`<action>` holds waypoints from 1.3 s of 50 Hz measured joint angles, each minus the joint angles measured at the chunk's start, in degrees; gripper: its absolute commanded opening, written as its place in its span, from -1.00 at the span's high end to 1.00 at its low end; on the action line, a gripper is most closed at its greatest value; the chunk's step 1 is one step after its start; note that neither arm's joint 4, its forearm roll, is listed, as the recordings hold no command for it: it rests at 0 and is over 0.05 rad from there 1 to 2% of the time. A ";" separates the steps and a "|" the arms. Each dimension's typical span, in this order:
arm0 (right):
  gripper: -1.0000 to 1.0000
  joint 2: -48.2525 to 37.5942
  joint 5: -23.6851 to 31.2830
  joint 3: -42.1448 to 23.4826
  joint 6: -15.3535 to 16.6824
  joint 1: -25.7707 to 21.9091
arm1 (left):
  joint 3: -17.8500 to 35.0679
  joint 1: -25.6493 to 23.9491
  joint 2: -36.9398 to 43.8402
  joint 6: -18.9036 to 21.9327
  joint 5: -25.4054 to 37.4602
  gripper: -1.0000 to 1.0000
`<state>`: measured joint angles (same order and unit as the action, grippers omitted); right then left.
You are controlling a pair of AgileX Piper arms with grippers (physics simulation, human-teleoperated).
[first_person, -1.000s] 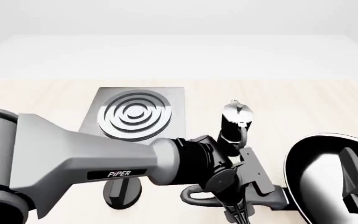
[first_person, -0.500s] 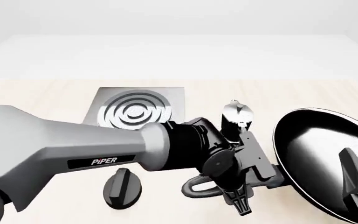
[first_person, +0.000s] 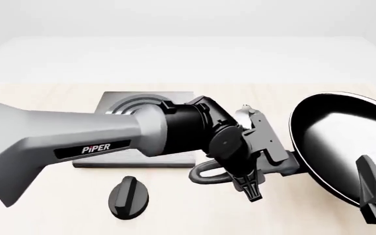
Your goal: Put the frying pan on the stove.
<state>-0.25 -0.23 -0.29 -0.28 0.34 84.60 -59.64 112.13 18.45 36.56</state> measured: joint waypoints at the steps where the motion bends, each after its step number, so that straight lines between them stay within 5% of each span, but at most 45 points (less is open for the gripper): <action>1: -1.00 0.00 0.00 0.00 0.00 0.00 | 0.18 0.15 -0.06 0.21 0.11 1.00; 65: -1.00 0.00 0.00 0.00 0.00 0.00 | 5.98 9.11 -6.70 9.93 0.42 1.00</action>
<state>-0.25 -0.23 -0.29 -0.28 0.34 90.58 -50.53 105.43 28.38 36.98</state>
